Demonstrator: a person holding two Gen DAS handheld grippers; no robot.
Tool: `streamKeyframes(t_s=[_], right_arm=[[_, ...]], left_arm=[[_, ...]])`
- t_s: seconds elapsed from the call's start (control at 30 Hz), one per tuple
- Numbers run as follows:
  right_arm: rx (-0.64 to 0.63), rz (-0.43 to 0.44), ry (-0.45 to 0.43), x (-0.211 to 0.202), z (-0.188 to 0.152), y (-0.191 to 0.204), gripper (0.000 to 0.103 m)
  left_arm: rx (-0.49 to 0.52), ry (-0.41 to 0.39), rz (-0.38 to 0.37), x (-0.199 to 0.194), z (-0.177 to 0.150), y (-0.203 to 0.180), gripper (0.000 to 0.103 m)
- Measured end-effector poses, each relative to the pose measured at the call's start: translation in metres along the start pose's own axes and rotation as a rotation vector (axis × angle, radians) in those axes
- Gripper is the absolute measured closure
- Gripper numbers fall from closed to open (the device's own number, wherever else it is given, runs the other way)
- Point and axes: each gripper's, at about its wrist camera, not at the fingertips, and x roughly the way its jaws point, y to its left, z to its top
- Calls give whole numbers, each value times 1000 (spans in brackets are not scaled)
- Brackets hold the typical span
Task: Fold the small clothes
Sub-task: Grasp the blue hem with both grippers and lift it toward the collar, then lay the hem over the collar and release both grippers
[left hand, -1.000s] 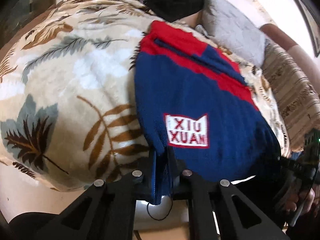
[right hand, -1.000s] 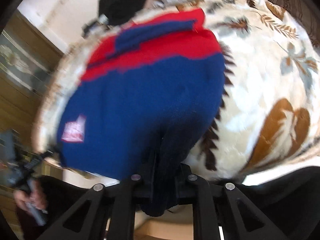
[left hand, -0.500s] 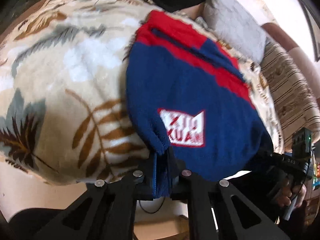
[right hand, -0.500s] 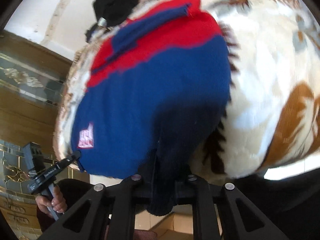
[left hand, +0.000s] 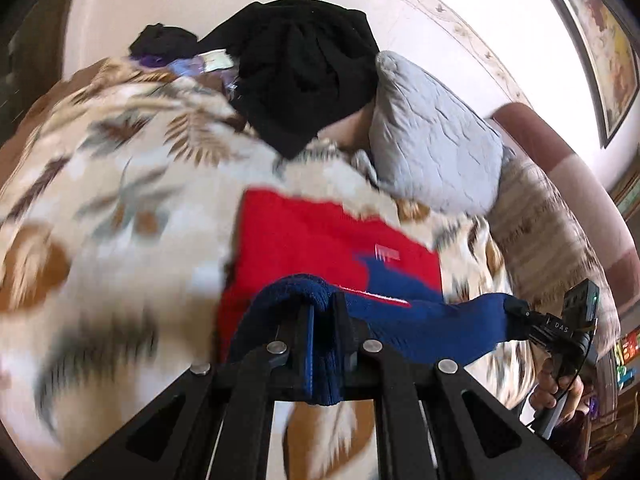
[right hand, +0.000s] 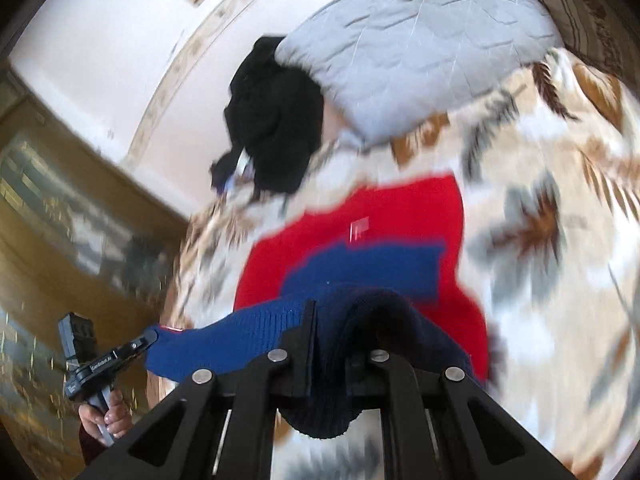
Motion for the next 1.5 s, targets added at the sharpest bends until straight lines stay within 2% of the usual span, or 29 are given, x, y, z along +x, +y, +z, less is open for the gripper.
streamKeyframes(t_s=[0.07, 0.17, 0.3, 0.37, 0.43, 0.47, 0.5, 0.53, 0.57, 0.6, 0.67, 0.7, 0.73, 0.83, 0.9, 1.0, 1.03, 1.1, 1.13, 1.17, 1.2, 1.27, 1.37, 1.5], right_arm=[[38, -9, -16, 32, 33, -8, 92], [107, -13, -3, 75, 65, -33, 92], [235, -33, 52, 129, 80, -83, 88], [300, -51, -6, 131, 81, -107, 86], [356, -39, -86, 118, 82, -128, 64], [374, -44, -103, 112, 80, -134, 34], [395, -49, -138, 101, 80, -139, 21], [380, -45, -177, 91, 79, -138, 21], [343, -55, -187, 84, 79, -133, 21], [288, -68, -180, 79, 79, -122, 21], [213, -69, -158, 77, 75, -103, 21], [171, -79, -143, 78, 72, -91, 22], [133, -92, -131, 79, 67, -80, 23], [26, -159, -91, 85, 46, -48, 23], [-23, -206, -92, 88, 38, -43, 23], [-78, -209, -52, 99, 30, -40, 25], [-90, -199, -24, 105, 27, -40, 28], [-122, -211, 69, 123, 21, -42, 65], [-126, -254, 107, 132, 20, -46, 70], [-116, -297, 138, 140, 16, -53, 72], [-96, -298, 129, 140, 15, -61, 79], [-78, -335, 114, 132, 16, -62, 86], [-187, -407, 28, 104, 3, -34, 81], [-281, -427, -18, 75, -20, -2, 80]], left_arm=[[-2, 12, 22, 33, 34, 3, 95], [-23, 30, 49, 89, 64, 18, 95], [-79, 71, 118, 155, 72, 50, 91], [-108, 69, 123, 170, 69, 61, 91], [-114, 22, 108, 170, 66, 65, 90], [-117, 4, 104, 167, 64, 65, 87], [-128, -25, 96, 159, 63, 64, 86], [-146, -76, 88, 147, 61, 62, 85], [-165, -142, 90, 134, 60, 60, 75], [-179, -207, 95, 120, 58, 58, 51], [-211, -361, 117, 87, 49, 51, 27], [-216, -399, 142, 76, 44, 45, 26], [-203, -393, 171, 70, 39, 38, 26], [-143, -303, 213, 68, 17, 14, 26], [-116, -255, 239, 75, -1, 2, 26], [-67, -140, 300, 99, -26, -10, 26], [-48, -102, 324, 109, -30, -11, 26], [21, -25, 387, 133, -37, -13, 26], [59, 2, 434, 144, -40, -13, 26], [89, 22, 477, 152, -43, -14, 21], [105, 29, 504, 157, -43, -14, 16], [130, 22, 536, 159, -42, -19, 16], [164, -39, 528, 143, -39, -35, 16], [239, -168, 506, 110, -44, -71, 16]])
